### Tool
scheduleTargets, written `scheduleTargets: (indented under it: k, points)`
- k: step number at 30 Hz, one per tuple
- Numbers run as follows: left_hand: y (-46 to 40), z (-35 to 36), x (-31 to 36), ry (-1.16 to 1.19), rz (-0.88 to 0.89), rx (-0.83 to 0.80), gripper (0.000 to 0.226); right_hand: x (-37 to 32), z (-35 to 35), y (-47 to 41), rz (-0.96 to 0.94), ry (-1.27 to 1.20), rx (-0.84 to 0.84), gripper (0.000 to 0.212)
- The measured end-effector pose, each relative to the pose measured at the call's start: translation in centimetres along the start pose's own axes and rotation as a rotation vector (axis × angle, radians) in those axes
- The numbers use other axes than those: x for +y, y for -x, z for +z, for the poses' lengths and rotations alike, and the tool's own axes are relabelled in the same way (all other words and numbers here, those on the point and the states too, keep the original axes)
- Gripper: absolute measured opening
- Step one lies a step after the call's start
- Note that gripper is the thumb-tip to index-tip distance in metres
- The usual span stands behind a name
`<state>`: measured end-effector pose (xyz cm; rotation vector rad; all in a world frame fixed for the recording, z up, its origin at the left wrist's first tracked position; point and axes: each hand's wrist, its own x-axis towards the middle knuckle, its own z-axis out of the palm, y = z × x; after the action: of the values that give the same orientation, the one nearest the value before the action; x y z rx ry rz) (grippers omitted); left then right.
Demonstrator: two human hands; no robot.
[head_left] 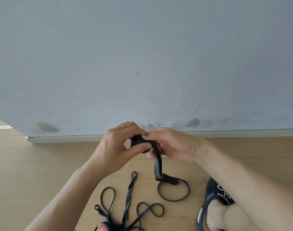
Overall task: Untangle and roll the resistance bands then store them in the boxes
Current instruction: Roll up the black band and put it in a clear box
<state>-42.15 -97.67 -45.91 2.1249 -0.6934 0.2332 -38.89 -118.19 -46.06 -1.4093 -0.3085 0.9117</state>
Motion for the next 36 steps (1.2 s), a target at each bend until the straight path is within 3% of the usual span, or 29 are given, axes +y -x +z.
scheduleTargets:
  k: [3, 6, 8, 10, 13, 15, 19, 21, 27, 33, 36]
  points:
    - [-0.1, -0.3, 0.1, 0.024, 0.005, -0.015, 0.009, 0.1, -0.1, -0.1, -0.022, -0.023, 0.0, 0.045]
    - [-0.1, -0.2, -0.1, -0.054, 0.006, -0.055, 0.022, 0.4, 0.1, -0.3, 0.015, 0.142, 0.17, 0.05]
    - [0.1, 0.1, 0.0, -0.06, 0.005, -0.066, 0.017, 0.5, 0.5, -0.3, 0.023, 0.236, 0.234, 0.046]
    - [0.1, 0.2, 0.0, -0.03, 0.001, -0.066, 0.006, 0.3, 0.5, -0.1, 0.025, 0.252, 0.201, 0.043]
    - [0.0, -0.3, 0.2, 0.027, -0.027, -0.048, 0.006, -0.2, 0.1, 0.1, -0.01, 0.124, 0.027, 0.026]
    - [-0.1, -0.5, 0.2, 0.043, -0.025, -0.046, 0.006, -0.2, -0.4, 0.1, -0.032, 0.047, 0.006, 0.022]
    - [0.0, -0.2, 0.0, -0.074, -0.014, -0.083, 0.021, 0.6, -0.2, -0.3, 0.016, 0.174, 0.175, 0.046]
    - [0.1, 0.1, 0.0, -0.086, 0.014, -0.081, 0.018, 0.7, 0.1, -0.3, 0.017, 0.244, 0.212, 0.048]
    - [0.1, -0.6, 0.0, 0.041, -0.042, -0.048, 0.009, -0.3, -0.6, 0.1, 0.001, 0.015, -0.008, 0.026]
    - [0.0, 0.1, 0.0, -0.06, -0.008, -0.081, 0.017, 0.6, -0.2, -0.3, 0.033, 0.265, 0.215, 0.055]
    - [0.0, 0.0, 0.0, -0.016, -0.019, -0.058, 0.012, 0.2, -0.3, -0.1, 0.056, 0.171, 0.091, 0.052]
